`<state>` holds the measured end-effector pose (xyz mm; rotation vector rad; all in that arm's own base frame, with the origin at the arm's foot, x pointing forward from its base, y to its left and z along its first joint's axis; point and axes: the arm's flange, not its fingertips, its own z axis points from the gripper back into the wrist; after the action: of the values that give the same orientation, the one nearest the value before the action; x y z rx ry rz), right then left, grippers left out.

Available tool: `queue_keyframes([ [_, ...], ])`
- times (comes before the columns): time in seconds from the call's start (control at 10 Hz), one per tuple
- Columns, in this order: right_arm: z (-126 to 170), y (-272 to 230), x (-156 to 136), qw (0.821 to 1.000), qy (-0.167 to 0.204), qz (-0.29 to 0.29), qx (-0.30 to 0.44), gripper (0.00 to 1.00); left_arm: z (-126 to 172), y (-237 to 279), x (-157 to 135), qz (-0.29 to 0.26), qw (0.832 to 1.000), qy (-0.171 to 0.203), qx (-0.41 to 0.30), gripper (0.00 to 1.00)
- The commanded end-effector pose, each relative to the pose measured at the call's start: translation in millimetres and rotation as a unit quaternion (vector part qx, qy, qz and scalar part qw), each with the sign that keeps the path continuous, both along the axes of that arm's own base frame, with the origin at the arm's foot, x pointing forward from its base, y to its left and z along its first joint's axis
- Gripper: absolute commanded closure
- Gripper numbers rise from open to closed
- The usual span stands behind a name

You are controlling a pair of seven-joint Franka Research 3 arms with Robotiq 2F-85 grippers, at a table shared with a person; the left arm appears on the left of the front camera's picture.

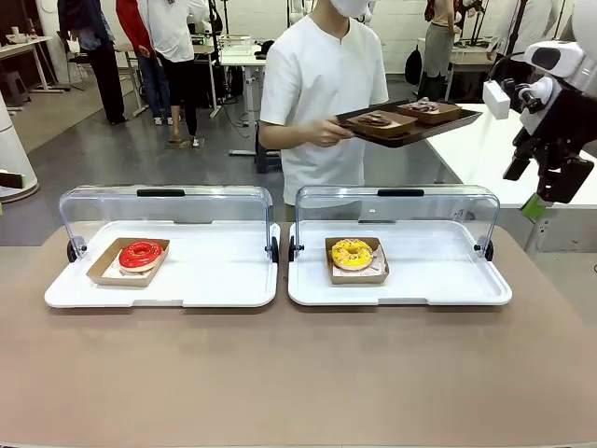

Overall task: Provide the desired donut to the person.
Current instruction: Place the picked Paper togo box onto the Handle tray extended by the person.

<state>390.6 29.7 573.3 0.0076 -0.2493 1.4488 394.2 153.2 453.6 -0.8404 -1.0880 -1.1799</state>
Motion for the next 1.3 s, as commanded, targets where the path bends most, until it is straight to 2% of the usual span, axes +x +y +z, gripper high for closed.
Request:
queue_keyframes([
  [0.0,3,-31,6,0.989,0.070,-0.002,0.132,0.00,1,1,-2,-0.001,1.000,-0.005,-0.004,0.00],
  [0.1,-3,-52,18,0.973,0.107,-0.018,0.204,0.00,1,1,-2,-0.001,1.000,-0.005,-0.004,0.00],
  [0.2,-14,-73,31,0.945,0.160,-0.006,0.287,0.00,1,1,-2,-0.001,1.000,-0.005,-0.004,0.00],
  [0.3,-24,-91,37,0.921,0.181,0.031,0.345,0.00,1,1,-2,-0.001,1.000,-0.005,-0.004,0.00],
  [0.4,-34,-106,39,0.909,0.172,0.056,0.375,0.00,1,1,-2,-0.001,1.000,-0.005,-0.004,0.00],
  [0.5,-40,-115,46,0.902,0.123,0.081,0.407,0.00,1,1,-2,-0.001,1.000,-0.005,-0.004,0.00],
  [0.6,-51,-127,50,0.901,0.059,0.071,0.425,0.00,1,1,-2,-0.001,1.000,-0.005,-0.004,0.00],
  [0.7,-65,-138,50,0.909,0.046,0.064,0.408,0.00,1,1,-2,-0.001,1.000,-0.005,-0.004,0.00],
  [0.8,-74,-148,56,0.909,0.027,0.060,0.413,0.00,1,1,-2,-0.001,1.000,-0.005,-0.004,0.00],
  [0.9,-78,-155,61,0.912,-0.010,0.032,0.408,0.00,1,1,-2,-0.001,1.000,-0.005,-0.004,0.00],
  [1.0,-78,-153,62,0.915,-0.004,0.037,0.401,0.00,1,1,-2,-0.001,1.000,-0.005,-0.004,0.00],
  [1.1,-73,-162,56,0.910,0.028,0.049,0.411,0.00,1,1,-2,-0.001,1.000,-0.005,-0.004,0.00],
  [1.2,-73,-162,56,0.910,0.028,0.049,0.411,0.00,1,1,-2,-0.001,1.000,-0.005,-0.004,0.00],
])
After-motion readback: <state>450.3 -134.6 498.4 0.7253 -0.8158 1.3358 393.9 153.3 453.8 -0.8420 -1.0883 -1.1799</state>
